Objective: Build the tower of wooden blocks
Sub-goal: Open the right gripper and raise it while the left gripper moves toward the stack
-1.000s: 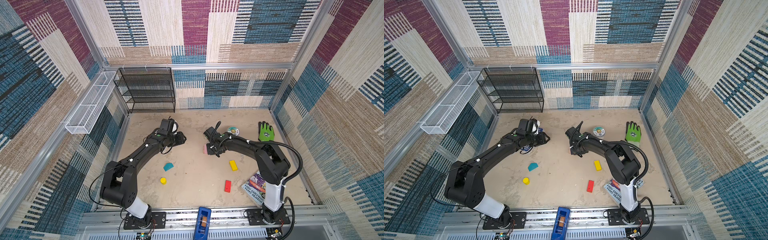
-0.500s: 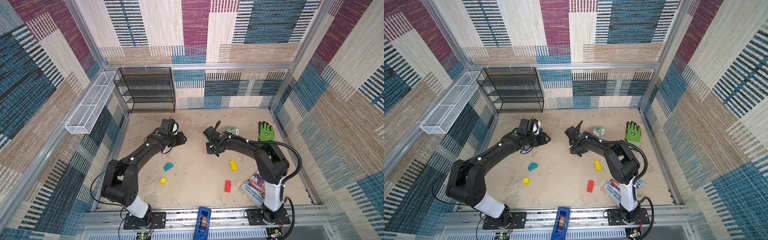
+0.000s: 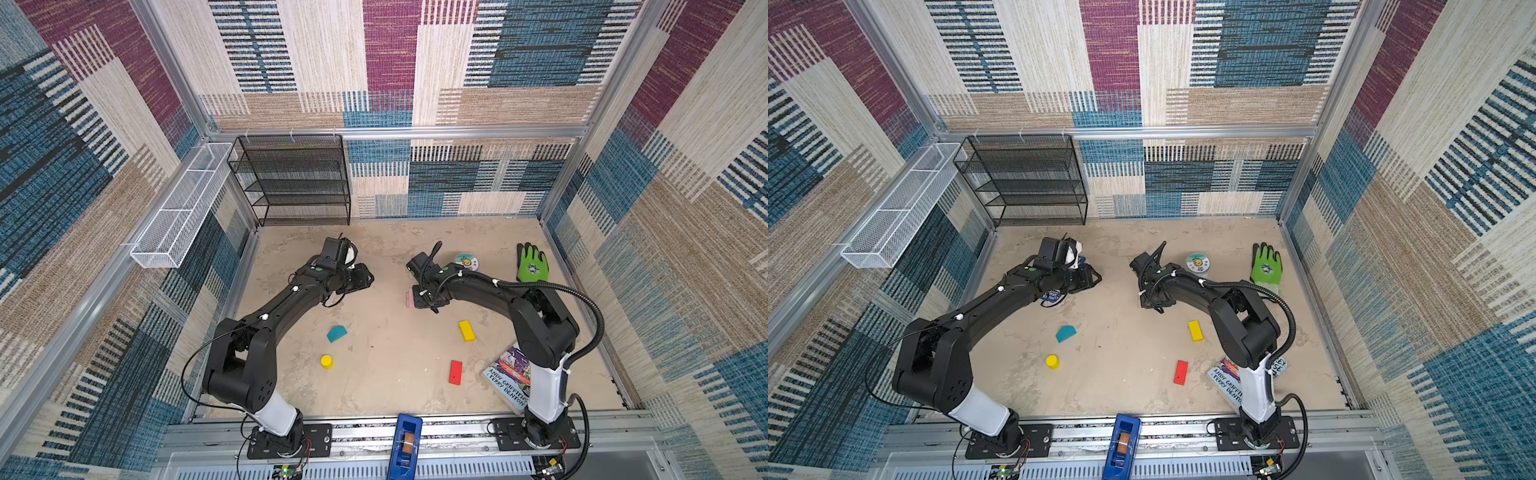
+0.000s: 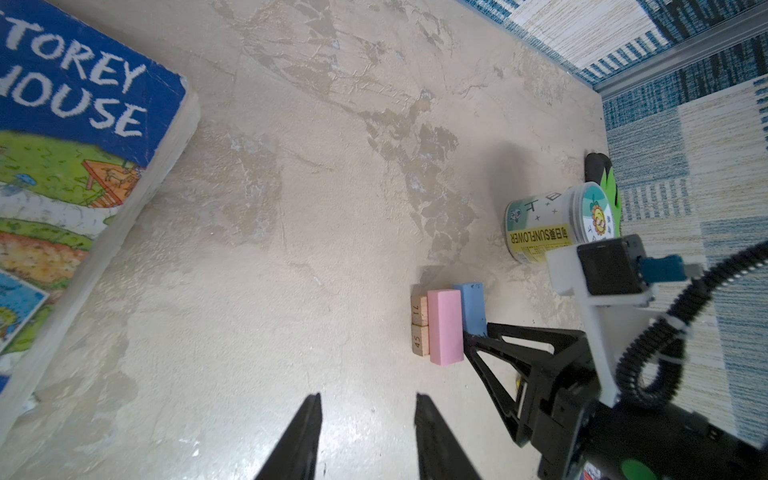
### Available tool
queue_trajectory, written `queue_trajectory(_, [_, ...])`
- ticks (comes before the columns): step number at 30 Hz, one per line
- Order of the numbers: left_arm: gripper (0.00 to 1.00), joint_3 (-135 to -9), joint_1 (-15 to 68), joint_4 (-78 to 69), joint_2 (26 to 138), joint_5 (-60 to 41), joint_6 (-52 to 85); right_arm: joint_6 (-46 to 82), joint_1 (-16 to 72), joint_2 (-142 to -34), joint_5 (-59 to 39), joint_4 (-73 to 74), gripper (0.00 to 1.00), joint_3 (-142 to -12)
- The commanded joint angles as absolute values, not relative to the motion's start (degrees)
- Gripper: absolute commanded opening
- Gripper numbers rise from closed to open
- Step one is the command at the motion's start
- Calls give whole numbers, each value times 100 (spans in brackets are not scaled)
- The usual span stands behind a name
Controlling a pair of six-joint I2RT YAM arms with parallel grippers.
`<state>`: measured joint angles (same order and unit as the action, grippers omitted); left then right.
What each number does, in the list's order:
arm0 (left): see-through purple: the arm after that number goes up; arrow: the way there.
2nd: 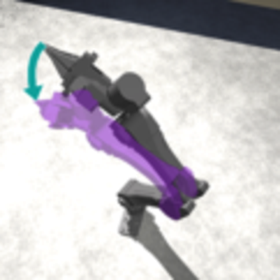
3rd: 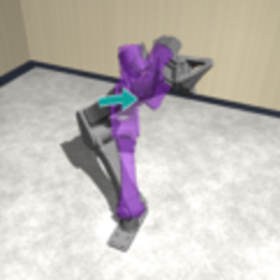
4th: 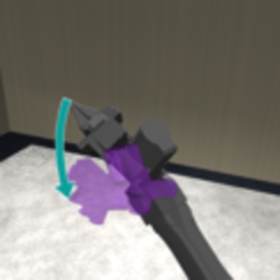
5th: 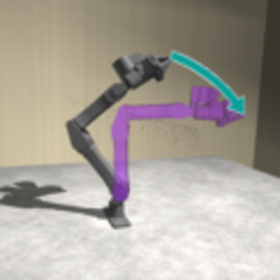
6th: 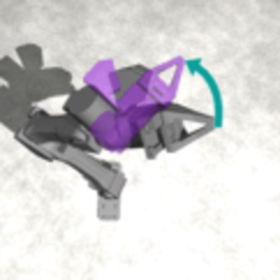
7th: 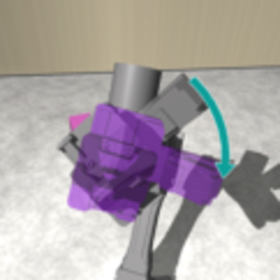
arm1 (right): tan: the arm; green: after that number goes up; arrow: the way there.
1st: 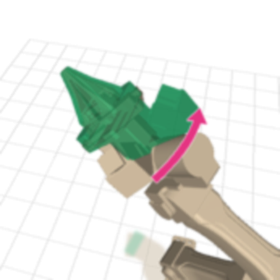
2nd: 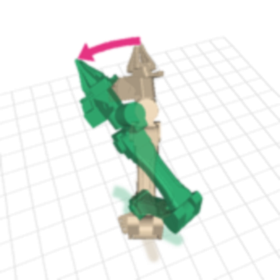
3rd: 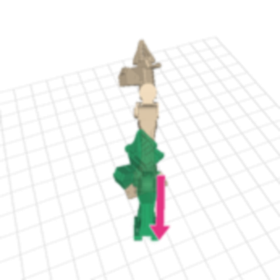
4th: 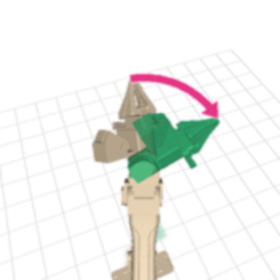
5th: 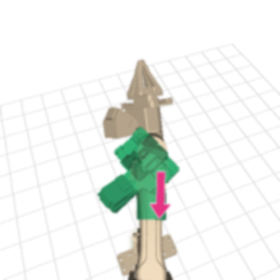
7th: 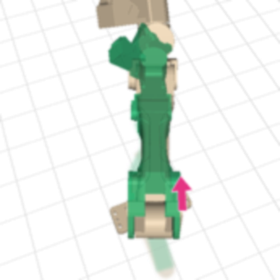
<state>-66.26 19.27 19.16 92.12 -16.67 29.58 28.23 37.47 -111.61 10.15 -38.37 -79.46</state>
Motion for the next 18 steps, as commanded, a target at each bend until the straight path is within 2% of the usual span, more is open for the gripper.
queue_trajectory(1, [42, -6677, 1918, 2006, 9227, -1730, 2830, 2889, 3757, -11051, 1138, -3935, 41, -7981])
queue_trajectory(11, [41, -6618, 1940, 1696, 9272, -2186, 3007, 2932, 3762, -10318, 1266, -3997, 42, -7735])
queue_trajectory(18, [41, -6743, 2115, 1551, 9449, -2444, 3063, 2757, 3686, -9856, 1002, -3432, 54, -7404])
